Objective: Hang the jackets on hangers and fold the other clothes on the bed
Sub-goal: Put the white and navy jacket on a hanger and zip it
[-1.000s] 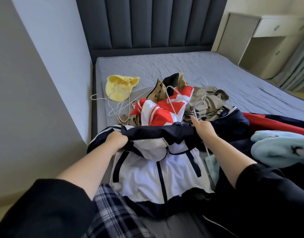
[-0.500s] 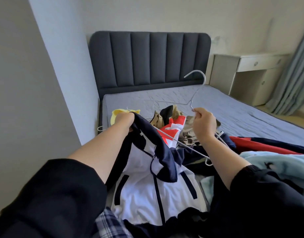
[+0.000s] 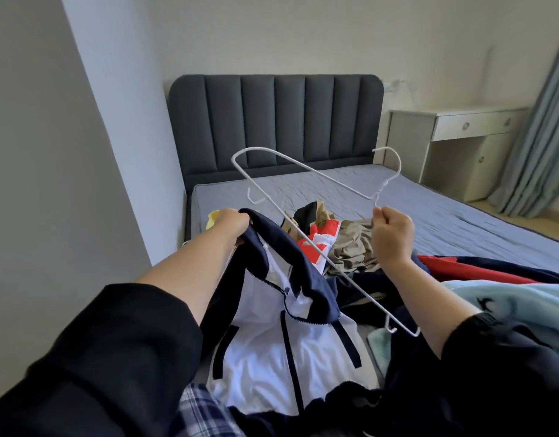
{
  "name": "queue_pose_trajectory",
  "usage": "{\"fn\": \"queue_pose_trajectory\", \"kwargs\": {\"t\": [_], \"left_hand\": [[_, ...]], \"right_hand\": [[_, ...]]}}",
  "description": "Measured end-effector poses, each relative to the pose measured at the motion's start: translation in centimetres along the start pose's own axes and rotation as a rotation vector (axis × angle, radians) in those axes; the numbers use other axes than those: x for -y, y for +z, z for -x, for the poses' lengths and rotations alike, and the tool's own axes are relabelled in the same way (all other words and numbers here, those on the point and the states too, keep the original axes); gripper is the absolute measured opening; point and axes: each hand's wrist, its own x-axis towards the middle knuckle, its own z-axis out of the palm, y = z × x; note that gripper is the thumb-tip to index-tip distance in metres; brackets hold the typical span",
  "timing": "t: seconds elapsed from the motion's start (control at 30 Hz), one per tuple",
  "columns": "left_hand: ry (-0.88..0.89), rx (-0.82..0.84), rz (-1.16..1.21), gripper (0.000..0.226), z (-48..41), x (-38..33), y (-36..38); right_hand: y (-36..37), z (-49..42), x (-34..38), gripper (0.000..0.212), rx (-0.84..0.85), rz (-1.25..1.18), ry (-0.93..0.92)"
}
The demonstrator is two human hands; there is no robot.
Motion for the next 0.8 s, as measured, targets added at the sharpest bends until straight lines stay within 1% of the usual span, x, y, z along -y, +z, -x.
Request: {"fn": "queue_pose_trajectory", "kwargs": {"t": [0.07,0.13,0.17,0.23,0.33,0.4,0.5,0.6,0.67,0.73,0.8], "left_hand": [[0.003,0.035,0.006,0.022,0.2,0.3,-0.6],[-0.011,0.105,0.076,0.01,0.1,0.7,-1.1],[-0.024,0.147,0.121,0.009,0.0,1.0,-1.3],[-0.074,0.182,0.181,0.013,-0.3,1.5,-1.8],[-0.12,0.151,0.184,0.013,-0.6,2.1,-2.1],[-0.116,0.073,0.134,0.005,-0.8,2.2,-2.3],[-0.018,-0.077,-0.053,0.016,-1.5,2.6,-2.5],[0.12,-0.127,-0.297,0.018,-1.9,3.0,-2.4],[0.161,-0.184,-0.418,0.022,-1.7,3.1,-2.4],[0.179,-0.222,-0.484,0.022,-1.8,3.3,-2.7],[0.176,-0.217,-0.492,0.017,-2.0,3.6,-2.8]], "right_hand": [[-0.6,-0.2,-0.8,0.043,0.011,0.063,-0.016],[-1.0,-0.3,-1.4,0.042,0.027,0.141,-0.056],[-1.1,-0.2,-1.6,0.041,0.032,0.188,-0.083],[-0.9,0.1,-1.9,0.037,0.026,0.282,-0.136],[-0.5,0.8,-2.3,0.028,-0.001,0.395,-0.206],[-0.3,1.2,-2.5,0.022,-0.019,0.463,-0.265],[0.3,1.7,-2.6,0.019,-0.047,0.527,-0.335],[0.8,1.9,-2.5,0.021,-0.074,0.557,-0.344],[0.7,1.6,-2.6,0.022,-0.081,0.576,-0.335],[0.4,1.3,-2.8,0.02,-0.086,0.579,-0.32],[0.3,1.2,-2.7,0.019,-0.076,0.58,-0.324]]}}
